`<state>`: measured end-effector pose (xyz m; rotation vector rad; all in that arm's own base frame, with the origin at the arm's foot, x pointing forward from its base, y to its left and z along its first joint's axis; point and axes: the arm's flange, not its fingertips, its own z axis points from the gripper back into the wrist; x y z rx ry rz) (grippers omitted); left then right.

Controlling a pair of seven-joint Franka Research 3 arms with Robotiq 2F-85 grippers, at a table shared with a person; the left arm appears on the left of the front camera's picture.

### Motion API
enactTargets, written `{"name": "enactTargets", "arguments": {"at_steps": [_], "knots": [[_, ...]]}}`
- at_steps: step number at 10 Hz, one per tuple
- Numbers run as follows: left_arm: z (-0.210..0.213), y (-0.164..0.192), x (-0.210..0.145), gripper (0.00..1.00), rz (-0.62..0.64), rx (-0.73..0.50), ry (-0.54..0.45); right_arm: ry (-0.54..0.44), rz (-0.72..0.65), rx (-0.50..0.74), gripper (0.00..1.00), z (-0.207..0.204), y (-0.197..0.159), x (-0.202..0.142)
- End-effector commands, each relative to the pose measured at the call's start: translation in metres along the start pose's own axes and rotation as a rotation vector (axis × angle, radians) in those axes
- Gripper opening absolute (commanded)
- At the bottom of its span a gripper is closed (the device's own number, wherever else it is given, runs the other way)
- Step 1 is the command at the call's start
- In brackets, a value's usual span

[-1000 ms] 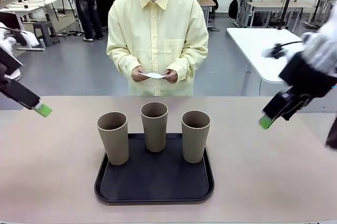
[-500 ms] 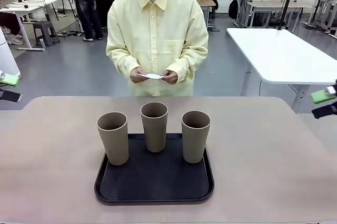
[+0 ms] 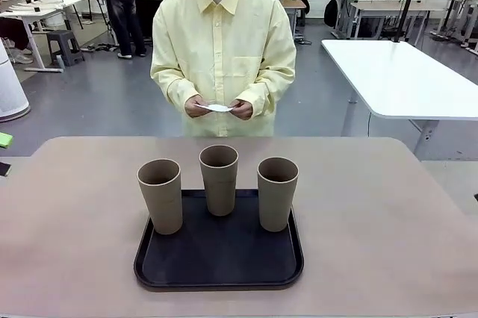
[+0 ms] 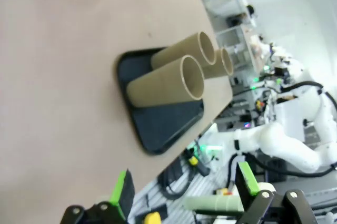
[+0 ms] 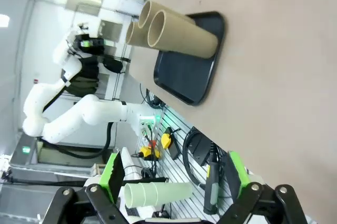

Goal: Place coasters on the table and set cups on them.
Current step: Pick up one Reusable plastic cup and place it on a coaster set by the human.

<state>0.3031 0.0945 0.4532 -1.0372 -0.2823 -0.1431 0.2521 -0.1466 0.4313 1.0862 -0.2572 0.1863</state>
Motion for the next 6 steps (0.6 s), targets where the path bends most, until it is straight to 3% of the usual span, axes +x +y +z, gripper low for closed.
{"name": "enactTargets", "arguments": {"at_steps": [1, 4, 5, 6], "knots": [[0.009, -0.010, -0.015, 1.00, 0.018, -0.022, -0.061, -0.039, 0.005, 0.010, 1.00, -0.013, -0.010, -0.038], [0.010, -0.020, -0.022, 1.00, 0.013, 0.023, -0.060, -0.023, 0.048, 0.027, 1.00, -0.015, -0.010, -0.045], [0.022, -0.006, -0.009, 1.00, 0.020, 0.002, -0.050, -0.049, -0.009, 0.019, 1.00, 0.018, -0.017, -0.023], [0.022, -0.006, -0.009, 1.00, 0.020, 0.002, -0.050, -0.049, -0.009, 0.019, 1.00, 0.018, -0.017, -0.023]]}}
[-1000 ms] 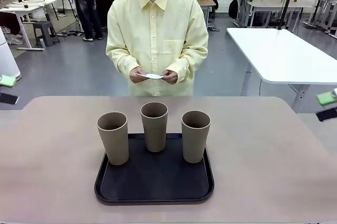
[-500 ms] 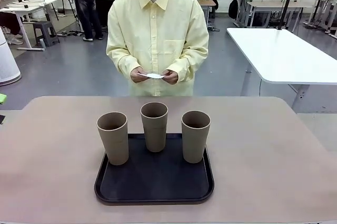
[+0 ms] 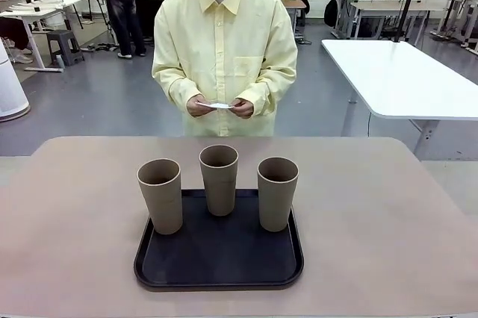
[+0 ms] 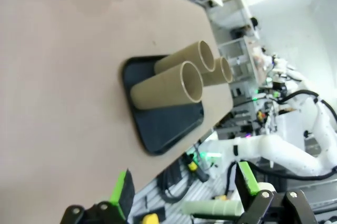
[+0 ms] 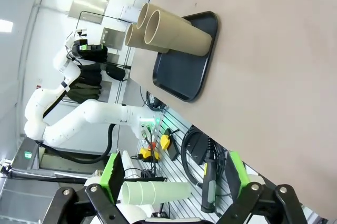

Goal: Place coasters on the table and set cups on them.
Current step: Pick up one Reusable plastic cup and place it on a coaster set by the human.

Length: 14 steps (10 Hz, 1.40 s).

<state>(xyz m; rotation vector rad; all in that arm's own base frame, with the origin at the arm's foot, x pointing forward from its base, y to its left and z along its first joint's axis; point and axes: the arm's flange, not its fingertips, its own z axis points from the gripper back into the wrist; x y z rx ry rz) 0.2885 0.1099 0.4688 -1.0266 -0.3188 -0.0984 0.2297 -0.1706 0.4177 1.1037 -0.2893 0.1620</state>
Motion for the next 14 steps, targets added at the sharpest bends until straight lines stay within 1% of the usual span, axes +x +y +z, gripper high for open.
{"name": "enactTargets", "arguments": {"at_steps": [1, 14], "knots": [[-0.0016, 0.0027, 0.0005, 1.00, 0.002, -0.016, 0.000, -0.010, -0.004, 0.006, 1.00, 0.0001, -0.0007, 0.0025], [-0.0016, 0.0027, 0.0005, 1.00, 0.002, -0.016, 0.000, -0.010, -0.004, 0.006, 1.00, 0.0001, -0.0007, 0.0025]]}}
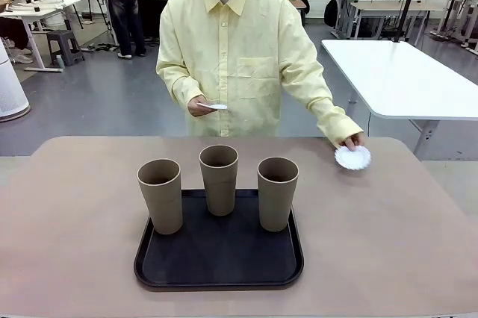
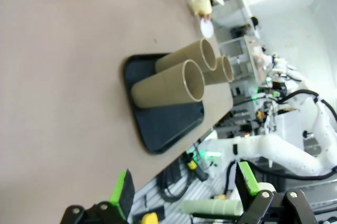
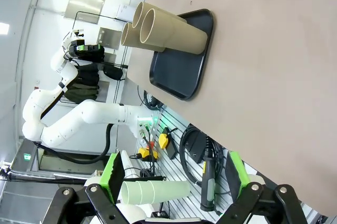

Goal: Place coasters on the table and set cups on them.
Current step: Pick up one Reusable plastic cup and place it on a coaster set by the human.

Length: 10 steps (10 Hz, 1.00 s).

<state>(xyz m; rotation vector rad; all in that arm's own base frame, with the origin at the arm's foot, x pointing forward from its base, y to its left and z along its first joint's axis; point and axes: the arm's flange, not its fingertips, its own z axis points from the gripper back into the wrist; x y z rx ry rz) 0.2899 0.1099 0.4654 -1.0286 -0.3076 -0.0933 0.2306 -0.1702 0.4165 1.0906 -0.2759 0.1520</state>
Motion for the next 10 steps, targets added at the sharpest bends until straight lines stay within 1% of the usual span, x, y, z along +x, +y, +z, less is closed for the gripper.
{"name": "enactTargets", "arguments": {"at_steps": [1, 10], "knots": [[0.0004, -0.0004, 0.0001, 1.00, -0.007, -0.015, -0.007, -0.017, 0.009, 0.020, 1.00, 0.0011, 0.0003, 0.0021], [0.0004, -0.0004, 0.0001, 1.00, -0.007, -0.015, -0.007, -0.017, 0.009, 0.020, 1.00, 0.0011, 0.0003, 0.0021]]}}
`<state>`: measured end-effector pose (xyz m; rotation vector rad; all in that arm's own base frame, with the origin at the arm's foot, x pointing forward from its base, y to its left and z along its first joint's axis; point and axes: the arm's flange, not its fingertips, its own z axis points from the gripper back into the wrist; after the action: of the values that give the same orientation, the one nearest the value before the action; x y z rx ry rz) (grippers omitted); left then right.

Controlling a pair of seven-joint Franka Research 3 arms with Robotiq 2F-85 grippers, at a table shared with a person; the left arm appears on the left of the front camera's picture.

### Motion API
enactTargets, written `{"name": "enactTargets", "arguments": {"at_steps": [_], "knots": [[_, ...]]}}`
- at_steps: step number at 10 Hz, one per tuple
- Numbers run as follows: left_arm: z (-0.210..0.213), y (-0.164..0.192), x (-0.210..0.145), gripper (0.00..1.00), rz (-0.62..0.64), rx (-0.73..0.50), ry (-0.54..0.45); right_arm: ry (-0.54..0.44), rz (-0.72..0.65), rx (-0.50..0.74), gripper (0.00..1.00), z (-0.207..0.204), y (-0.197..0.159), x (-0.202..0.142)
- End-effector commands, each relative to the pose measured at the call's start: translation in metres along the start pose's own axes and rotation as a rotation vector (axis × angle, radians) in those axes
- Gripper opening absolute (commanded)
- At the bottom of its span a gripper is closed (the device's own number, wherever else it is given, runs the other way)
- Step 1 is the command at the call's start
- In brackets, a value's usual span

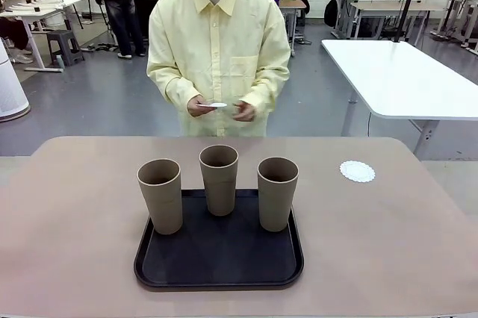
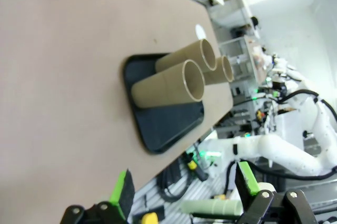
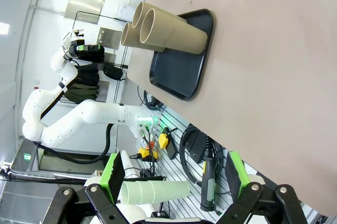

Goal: Place coasters on the table and set cups on them.
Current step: Pick up one Reusable plastic cup and place it on a coaster set by the human.

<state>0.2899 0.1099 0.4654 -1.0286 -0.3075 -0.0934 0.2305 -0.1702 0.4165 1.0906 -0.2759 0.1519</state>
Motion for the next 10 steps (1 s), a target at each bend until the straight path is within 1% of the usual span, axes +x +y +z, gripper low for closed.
{"name": "enactTargets", "arguments": {"at_steps": [1, 3, 4, 5, 6, 8, 9, 10], "knots": [[0.000, 0.000, 0.000, 1.00, -0.007, -0.014, -0.007, -0.017, 0.009, 0.020, 1.00, 0.001, 0.000, 0.002], [0.000, 0.000, 0.000, 1.00, -0.007, -0.014, -0.007, 0.000, 0.000, 0.000, 1.00, 0.000, 0.000, 0.000], [0.000, 0.000, 0.000, 1.00, -0.007, -0.014, -0.007, 0.017, 0.151, -0.037, 1.00, 0.000, 0.011, 0.025], [0.000, 0.000, 0.000, 1.00, -0.007, -0.014, -0.007, -0.014, 0.210, -0.203, 1.00, -0.008, 0.020, 0.050], [0.000, 0.000, 0.000, 1.00, -0.007, -0.014, -0.007, -0.023, 0.326, -0.317, 1.00, -0.023, 0.034, 0.071], [0.000, 0.000, 0.000, 1.00, -0.007, -0.014, -0.007, 0.033, 0.592, -0.383, 1.00, -0.058, 0.062, 0.099], [0.000, 0.000, 0.000, 1.00, -0.007, -0.014, -0.007, 0.039, 0.704, -0.401, 1.00, -0.081, 0.072, 0.110], [0.000, 0.000, 0.000, 1.00, -0.007, -0.014, -0.007, 0.064, 0.779, -0.400, 1.00, -0.101, 0.077, 0.114]]}}
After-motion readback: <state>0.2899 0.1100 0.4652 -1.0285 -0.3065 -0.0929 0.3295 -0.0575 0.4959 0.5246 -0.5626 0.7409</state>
